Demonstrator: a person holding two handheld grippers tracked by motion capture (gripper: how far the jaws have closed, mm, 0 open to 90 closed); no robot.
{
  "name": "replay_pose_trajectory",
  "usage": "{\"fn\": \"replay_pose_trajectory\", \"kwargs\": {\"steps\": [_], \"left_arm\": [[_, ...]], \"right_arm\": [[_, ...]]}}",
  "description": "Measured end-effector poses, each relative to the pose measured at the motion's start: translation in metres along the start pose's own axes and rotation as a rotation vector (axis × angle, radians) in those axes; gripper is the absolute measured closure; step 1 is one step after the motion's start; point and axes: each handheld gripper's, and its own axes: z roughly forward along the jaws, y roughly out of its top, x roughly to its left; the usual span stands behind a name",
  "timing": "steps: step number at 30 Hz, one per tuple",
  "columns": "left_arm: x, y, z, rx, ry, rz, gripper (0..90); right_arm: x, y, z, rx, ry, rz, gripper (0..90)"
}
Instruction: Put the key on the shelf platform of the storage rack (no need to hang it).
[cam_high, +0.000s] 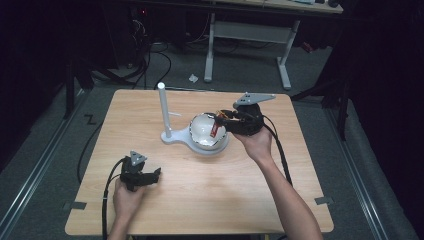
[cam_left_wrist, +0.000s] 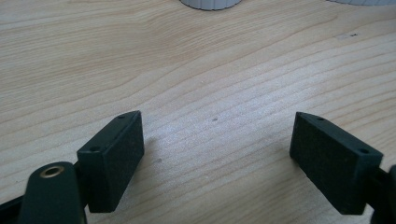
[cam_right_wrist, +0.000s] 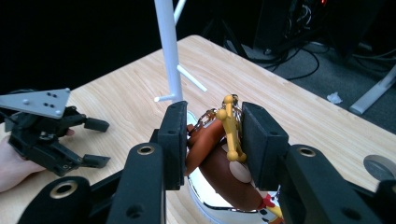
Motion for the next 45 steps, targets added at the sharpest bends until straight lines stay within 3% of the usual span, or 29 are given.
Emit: {"fn": "replay_pose_trajectory", "kwargs": {"steps": [13,21,45], "left_arm": [[0.0,0.0,0.0,0.001,0.0,0.001,17.9],[0.0,0.0,0.0,0.003,0.0,0.002,17.9],[0.0,0.0,0.0,0.002,0.0,0.002,18.0]], "right_arm": [[-0.005,0.001,0.019,0.031,-0.015,0.022,63.3],[-0.006,-0.002,0.041,0.071,-0.014,0.022,63.2],[-0.008,-0.012,0.077,0.091,0.021,0.07,63.1]]}}
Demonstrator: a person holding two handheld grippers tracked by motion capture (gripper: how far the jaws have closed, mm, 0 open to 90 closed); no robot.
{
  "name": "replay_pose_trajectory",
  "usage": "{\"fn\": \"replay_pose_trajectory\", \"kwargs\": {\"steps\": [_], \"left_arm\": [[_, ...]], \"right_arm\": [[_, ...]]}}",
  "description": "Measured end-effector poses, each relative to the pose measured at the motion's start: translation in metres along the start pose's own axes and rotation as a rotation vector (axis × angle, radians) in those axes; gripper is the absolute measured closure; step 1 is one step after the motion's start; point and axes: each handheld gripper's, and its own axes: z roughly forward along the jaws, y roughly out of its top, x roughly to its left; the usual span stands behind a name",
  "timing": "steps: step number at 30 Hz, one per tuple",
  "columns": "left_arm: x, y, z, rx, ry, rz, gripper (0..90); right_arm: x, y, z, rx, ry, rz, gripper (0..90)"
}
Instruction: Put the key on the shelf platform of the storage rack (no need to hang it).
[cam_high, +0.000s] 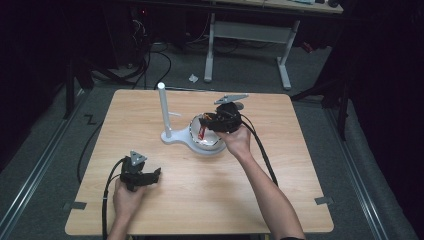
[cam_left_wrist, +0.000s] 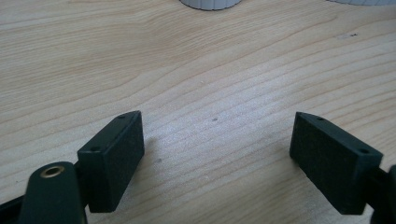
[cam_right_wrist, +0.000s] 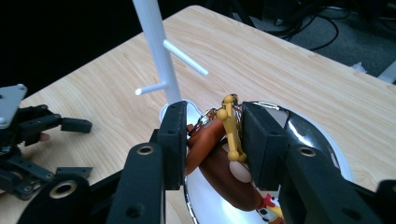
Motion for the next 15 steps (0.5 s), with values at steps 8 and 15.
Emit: {"fn": "replay_pose_trajectory", "kwargs": {"steps": [8,15], "left_arm": [[0.0,0.0,0.0,-0.001,0.0,-0.001,18.0],[0.0,0.0,0.0,-0.001,0.001,0.0,18.0]], "right_arm": [[-0.007,-0.012,0.011,0.005,-0.02,0.031,62.9],[-0.008,-0.015,0.015,0.015,-0.061,0.009,62.5]]}}
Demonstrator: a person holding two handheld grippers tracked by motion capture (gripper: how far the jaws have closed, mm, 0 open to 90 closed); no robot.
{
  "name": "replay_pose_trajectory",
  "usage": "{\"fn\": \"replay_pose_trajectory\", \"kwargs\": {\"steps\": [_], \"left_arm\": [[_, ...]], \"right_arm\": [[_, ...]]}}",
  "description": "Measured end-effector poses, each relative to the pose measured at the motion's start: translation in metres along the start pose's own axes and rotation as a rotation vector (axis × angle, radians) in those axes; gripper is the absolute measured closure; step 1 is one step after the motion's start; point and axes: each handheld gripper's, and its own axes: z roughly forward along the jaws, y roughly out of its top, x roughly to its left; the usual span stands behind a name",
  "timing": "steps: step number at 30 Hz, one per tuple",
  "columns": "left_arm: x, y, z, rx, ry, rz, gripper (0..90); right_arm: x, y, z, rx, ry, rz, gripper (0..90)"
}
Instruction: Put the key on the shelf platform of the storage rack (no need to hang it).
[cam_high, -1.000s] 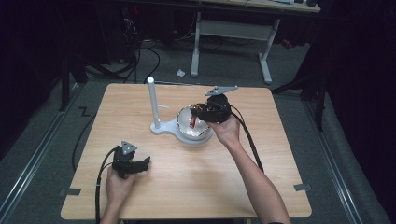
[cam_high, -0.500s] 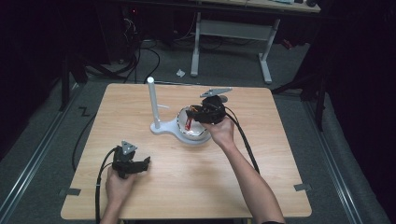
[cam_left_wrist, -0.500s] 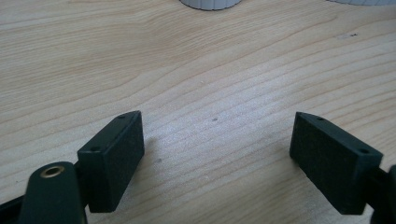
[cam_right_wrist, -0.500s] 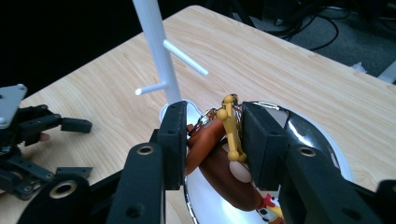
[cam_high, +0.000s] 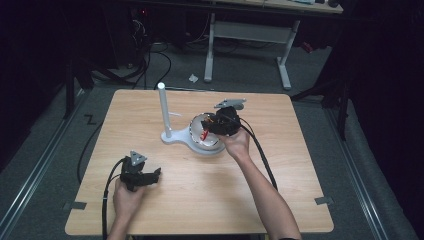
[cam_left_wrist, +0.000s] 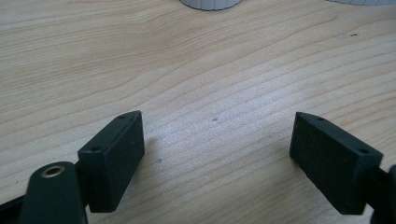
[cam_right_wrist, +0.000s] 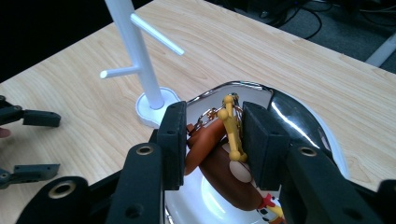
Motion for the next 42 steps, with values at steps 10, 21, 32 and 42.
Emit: {"fn": "replay_pose_trajectory", "kwargs": {"steps": [10,21,32,42], "left_arm": [[0.0,0.0,0.0,0.001,0.001,0.0,18.1],[0.0,0.0,0.0,-0.001,0.0,-0.002,18.2],[0.0,0.0,0.0,-0.002,0.0,-0.002,18.2],[0.0,0.0,0.0,-0.002,0.0,-0.002,18.2]], "right_arm": [[-0.005,-0.008,0.009,0.029,-0.038,0.012,59.9],[-0.014,-0.011,-0.005,0.007,-0.029,0.05,51.3],[-0.023,-0.011,-0.035,-0.044,-0.051,0.056,48.2],[-0.029,-0.016,-0.06,-0.08,-0.083,0.061,49.0]]}}
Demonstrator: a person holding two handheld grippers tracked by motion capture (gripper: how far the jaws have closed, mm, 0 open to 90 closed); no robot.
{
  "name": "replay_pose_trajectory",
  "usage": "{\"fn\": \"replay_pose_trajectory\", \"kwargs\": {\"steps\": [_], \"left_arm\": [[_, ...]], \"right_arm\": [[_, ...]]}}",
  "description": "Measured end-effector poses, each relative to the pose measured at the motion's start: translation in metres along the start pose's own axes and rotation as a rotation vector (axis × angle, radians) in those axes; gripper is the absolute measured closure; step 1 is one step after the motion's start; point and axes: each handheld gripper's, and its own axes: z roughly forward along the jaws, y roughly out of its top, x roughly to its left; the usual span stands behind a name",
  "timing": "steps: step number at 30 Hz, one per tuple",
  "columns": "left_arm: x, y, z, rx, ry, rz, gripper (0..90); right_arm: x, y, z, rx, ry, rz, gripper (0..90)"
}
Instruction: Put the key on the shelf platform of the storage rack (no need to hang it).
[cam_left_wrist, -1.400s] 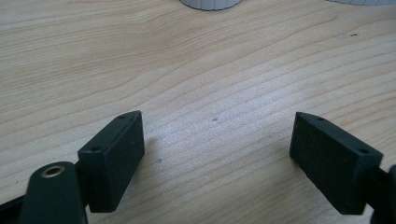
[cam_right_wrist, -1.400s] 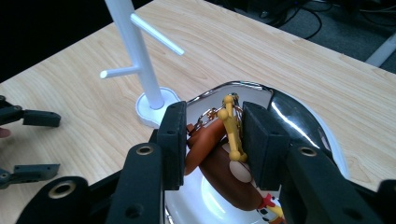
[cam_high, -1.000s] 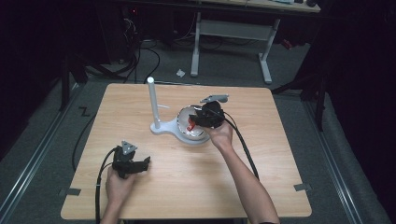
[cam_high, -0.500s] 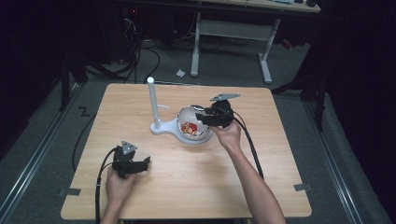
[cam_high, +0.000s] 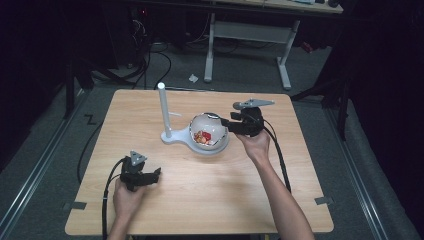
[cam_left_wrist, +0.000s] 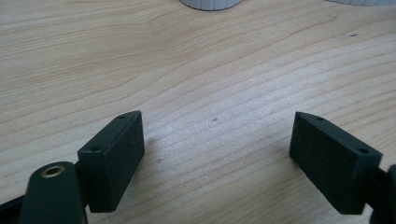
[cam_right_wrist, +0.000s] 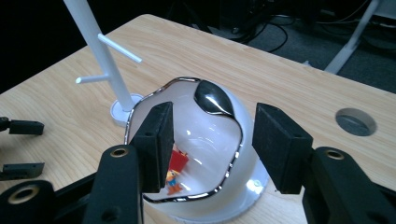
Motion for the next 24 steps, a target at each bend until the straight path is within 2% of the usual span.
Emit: {"fn": "replay_pose_trajectory", "kwargs": {"steps": [10,16,24], "left_arm": [[0.0,0.0,0.0,0.0,0.0,0.0,18.2],[0.0,0.0,0.0,0.0,0.0,0.0,18.2],[0.0,0.0,0.0,0.0,-0.001,0.0,18.2]], "right_arm": [[-0.009,-0.003,-0.021,-0.034,-0.003,0.008,48.5],[-0.013,-0.006,-0.031,-0.033,0.001,0.024,48.6],[-0.015,-0.007,-0.046,-0.047,-0.018,0.012,48.2]]}}
